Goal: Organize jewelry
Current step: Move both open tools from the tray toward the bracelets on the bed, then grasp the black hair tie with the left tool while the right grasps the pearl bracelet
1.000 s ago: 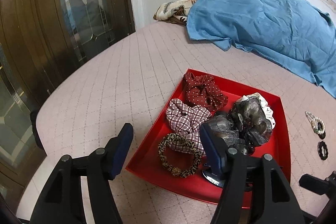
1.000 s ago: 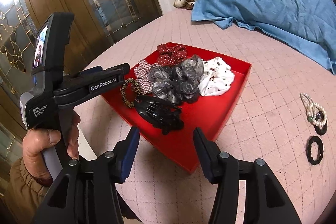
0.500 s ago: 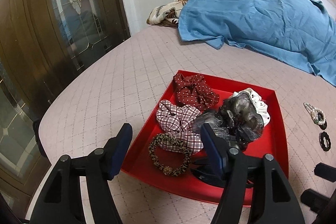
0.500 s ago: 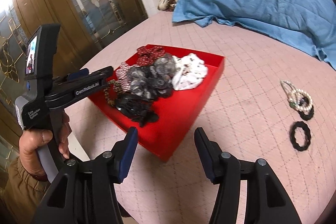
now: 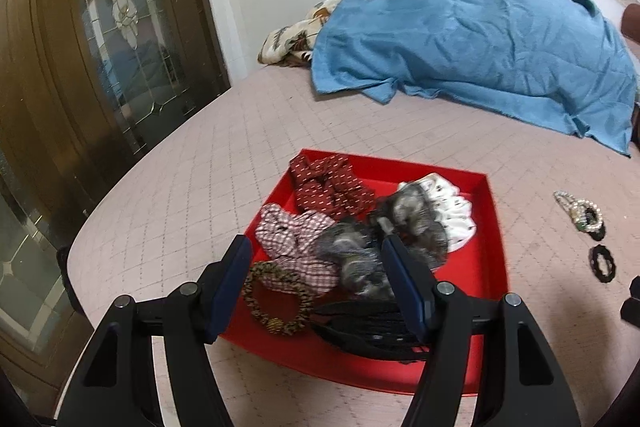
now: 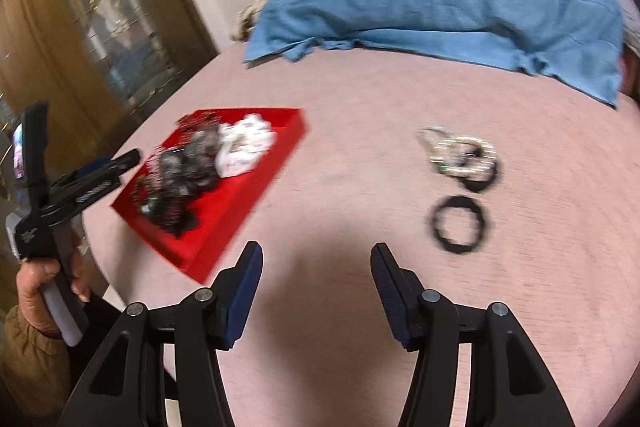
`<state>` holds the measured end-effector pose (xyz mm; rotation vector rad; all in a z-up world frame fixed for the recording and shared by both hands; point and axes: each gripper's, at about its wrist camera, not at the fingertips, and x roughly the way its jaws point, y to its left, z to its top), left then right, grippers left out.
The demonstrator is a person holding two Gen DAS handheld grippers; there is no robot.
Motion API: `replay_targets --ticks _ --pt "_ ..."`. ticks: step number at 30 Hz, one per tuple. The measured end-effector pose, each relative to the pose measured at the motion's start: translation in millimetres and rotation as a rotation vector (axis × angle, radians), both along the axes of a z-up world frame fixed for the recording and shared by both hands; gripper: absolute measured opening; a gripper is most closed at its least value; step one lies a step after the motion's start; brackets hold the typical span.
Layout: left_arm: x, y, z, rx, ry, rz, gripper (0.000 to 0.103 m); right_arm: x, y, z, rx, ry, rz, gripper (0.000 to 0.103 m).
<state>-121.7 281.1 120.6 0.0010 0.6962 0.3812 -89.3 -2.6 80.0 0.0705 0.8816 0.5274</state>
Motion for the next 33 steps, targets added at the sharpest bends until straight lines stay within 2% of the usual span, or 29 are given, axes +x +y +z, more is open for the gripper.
replay_targets --ticks 8,14,17,24,26,29,30,33 --pt "-6 -39 27 -0.095 -0.023 -0.126 0.067 17 -88 -7 -0.039 0.014 -0.174 0.064" --pt "7 -104 35 -0.100 0.027 -0.293 0.067 33 -113 -22 -0.041 0.028 -0.216 0.064" --pt "17 -136 26 -0.117 0.071 -0.363 0.067 41 -117 -28 -0.023 0.042 -0.220 0.064" --pt "53 -191 -18 -0.248 0.187 -0.449 0.066 69 -121 -37 0.045 0.079 -0.190 0.063" --pt "65 -203 -31 -0.300 0.222 -0.466 0.066 80 -119 -40 0.052 0.083 -0.177 0.056" --pt "78 -216 -44 -0.327 0.241 -0.483 0.066 97 -113 -43 0.069 0.092 -0.157 0.043" --pt "82 -220 -47 -0.330 0.247 -0.490 0.063 104 -110 -44 0.077 0.094 -0.145 0.041" --pt "94 -234 -59 -0.350 0.275 -0.518 0.057 122 -104 -45 0.100 0.093 -0.123 0.039"
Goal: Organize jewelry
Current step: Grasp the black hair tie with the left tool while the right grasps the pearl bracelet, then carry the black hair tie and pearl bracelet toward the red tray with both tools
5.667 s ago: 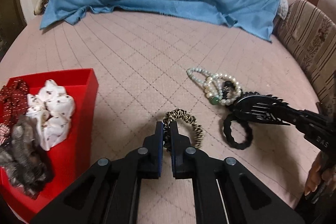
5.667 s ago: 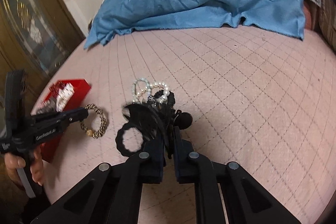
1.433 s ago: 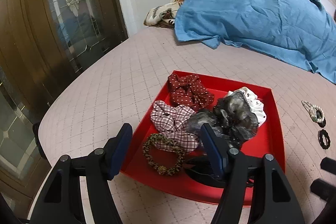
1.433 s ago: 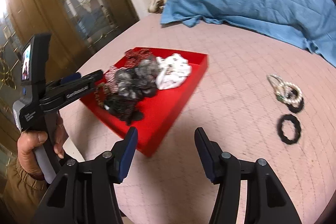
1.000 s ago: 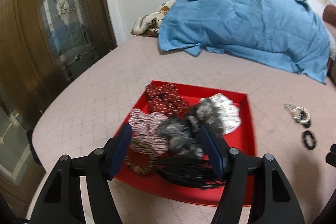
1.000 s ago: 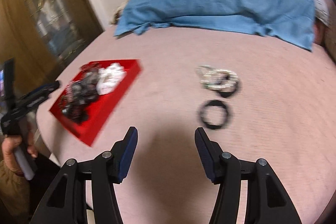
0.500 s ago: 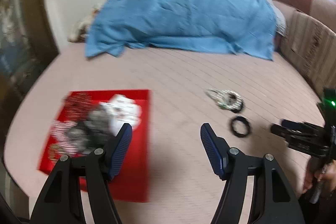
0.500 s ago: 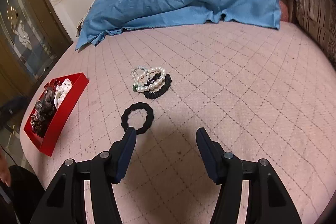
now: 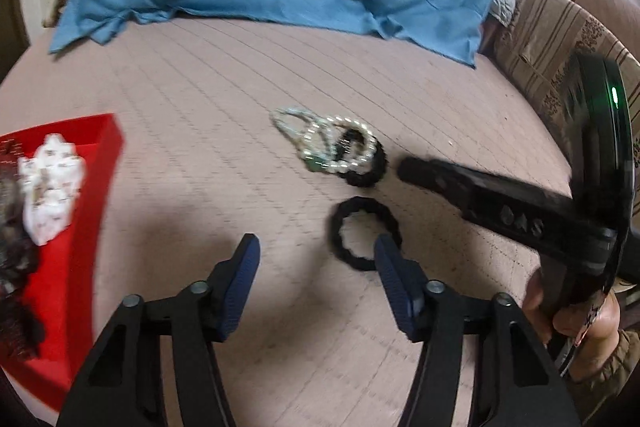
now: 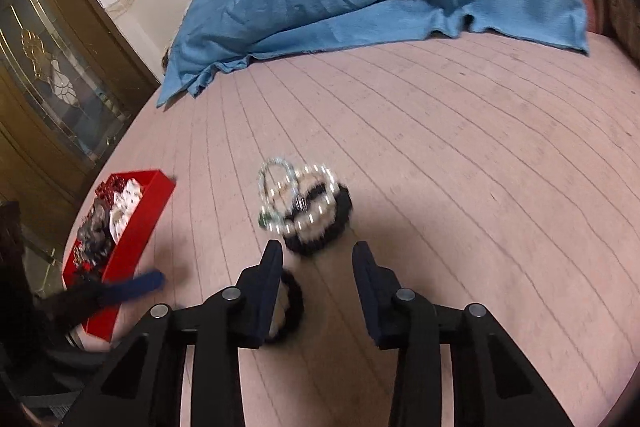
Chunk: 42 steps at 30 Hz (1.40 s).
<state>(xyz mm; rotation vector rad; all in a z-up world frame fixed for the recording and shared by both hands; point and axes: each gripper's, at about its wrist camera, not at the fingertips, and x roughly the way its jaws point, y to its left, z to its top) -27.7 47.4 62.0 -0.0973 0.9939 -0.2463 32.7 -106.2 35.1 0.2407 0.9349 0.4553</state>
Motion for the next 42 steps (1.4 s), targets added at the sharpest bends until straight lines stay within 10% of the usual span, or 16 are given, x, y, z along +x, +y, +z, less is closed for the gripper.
replay_targets --ticks 7,17,20,42 --pt "20 -14 -24 -0.008 0.056 -0.029 0.036 41 13 -6 -0.007 -0.006 0.016 0.031" --pt "24 -19 -32 -0.010 0.026 -0.012 0.034 68 29 -26 -0.061 0.001 0.060 0.024" --pt "23 -25 -32 0.060 0.004 0.004 0.006 67 34 -24 -0.094 -0.014 0.080 0.012" --pt "-34 25 26 -0.077 -0.050 0.048 0.006 -35 9 95 0.234 -0.219 0.071 0.011"
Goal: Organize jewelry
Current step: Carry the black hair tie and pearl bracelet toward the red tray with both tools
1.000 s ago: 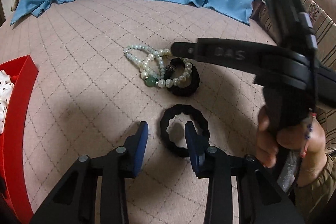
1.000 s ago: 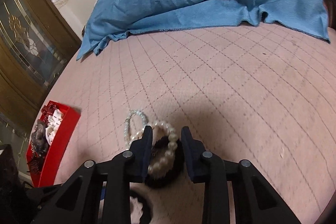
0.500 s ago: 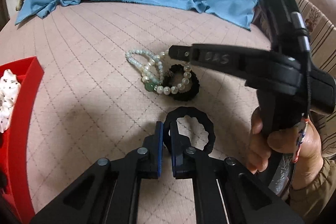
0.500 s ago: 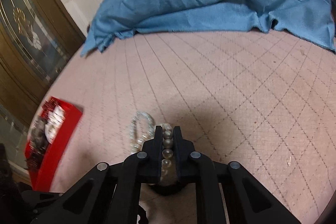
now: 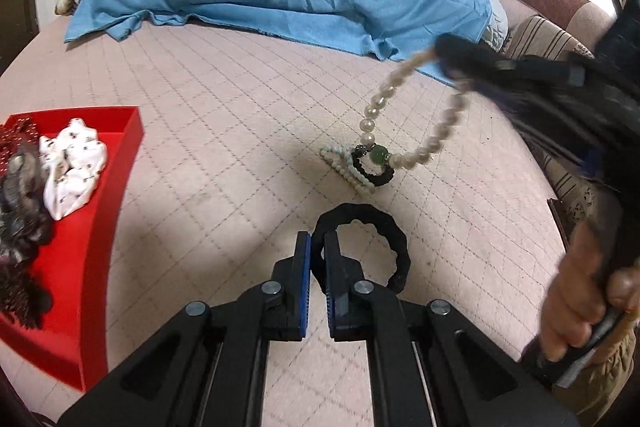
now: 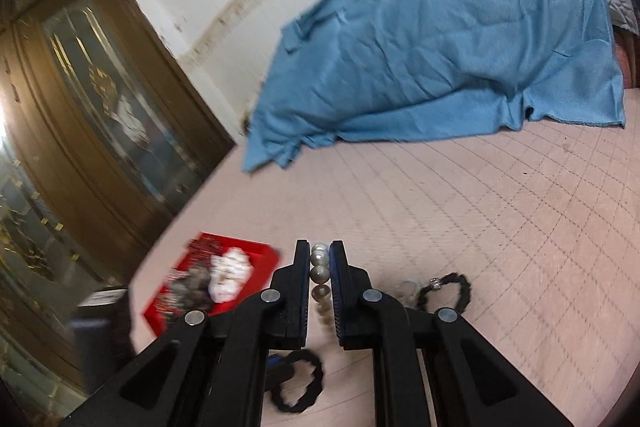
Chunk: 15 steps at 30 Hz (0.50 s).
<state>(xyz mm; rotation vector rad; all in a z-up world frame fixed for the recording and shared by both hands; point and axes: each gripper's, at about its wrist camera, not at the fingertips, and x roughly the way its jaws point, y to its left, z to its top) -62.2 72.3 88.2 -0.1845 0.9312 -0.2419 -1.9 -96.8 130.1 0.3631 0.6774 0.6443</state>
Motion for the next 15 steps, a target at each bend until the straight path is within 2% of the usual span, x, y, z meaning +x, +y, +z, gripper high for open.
replay_targets --ticks 6,9,15 --pt "-24 9 14 -0.001 -0.033 0.010 0.006 -39 -13 13 0.075 -0.010 -0.016 0.011" --pt "-34 13 22 0.017 -0.057 0.021 0.006 -54 -17 10 0.055 -0.005 -0.049 0.011" --pt "-55 26 39 0.103 -0.110 0.073 0.006 -79 -19 5 -0.002 0.014 -0.083 0.011"
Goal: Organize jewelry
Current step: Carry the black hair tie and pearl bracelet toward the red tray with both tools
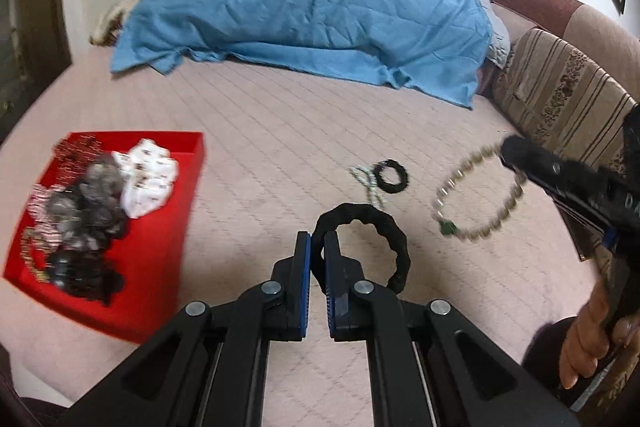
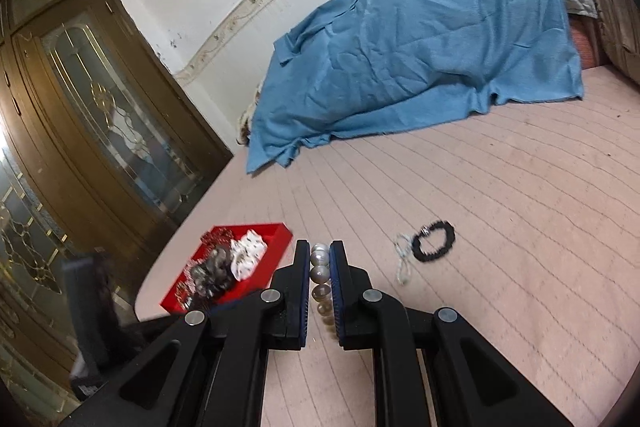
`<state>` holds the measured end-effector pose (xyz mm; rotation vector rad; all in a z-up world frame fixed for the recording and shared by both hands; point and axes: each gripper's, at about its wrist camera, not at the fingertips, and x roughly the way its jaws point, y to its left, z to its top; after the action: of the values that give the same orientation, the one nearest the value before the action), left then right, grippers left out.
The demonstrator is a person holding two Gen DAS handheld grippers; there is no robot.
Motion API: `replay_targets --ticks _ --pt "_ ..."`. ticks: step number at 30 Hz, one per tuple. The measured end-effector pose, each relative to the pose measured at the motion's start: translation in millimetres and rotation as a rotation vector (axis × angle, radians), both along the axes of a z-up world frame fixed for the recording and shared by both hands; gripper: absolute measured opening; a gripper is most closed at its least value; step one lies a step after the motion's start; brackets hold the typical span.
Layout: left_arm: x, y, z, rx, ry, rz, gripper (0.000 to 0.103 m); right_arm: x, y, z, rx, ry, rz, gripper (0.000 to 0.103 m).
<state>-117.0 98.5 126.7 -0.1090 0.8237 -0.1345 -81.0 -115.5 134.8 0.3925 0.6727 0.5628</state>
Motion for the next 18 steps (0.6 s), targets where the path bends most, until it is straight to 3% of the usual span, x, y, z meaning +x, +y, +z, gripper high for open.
replay_targets --ticks 10,18 --pt "-25 25 10 0.094 -0.039 0.091 0.006 -25 25 -13 -0.094 0.041 0.009 0.011" --pt "-34 53 13 0.108 -0.049 0.163 0.006 -38 54 -4 -0.147 0.024 0.050 0.011"
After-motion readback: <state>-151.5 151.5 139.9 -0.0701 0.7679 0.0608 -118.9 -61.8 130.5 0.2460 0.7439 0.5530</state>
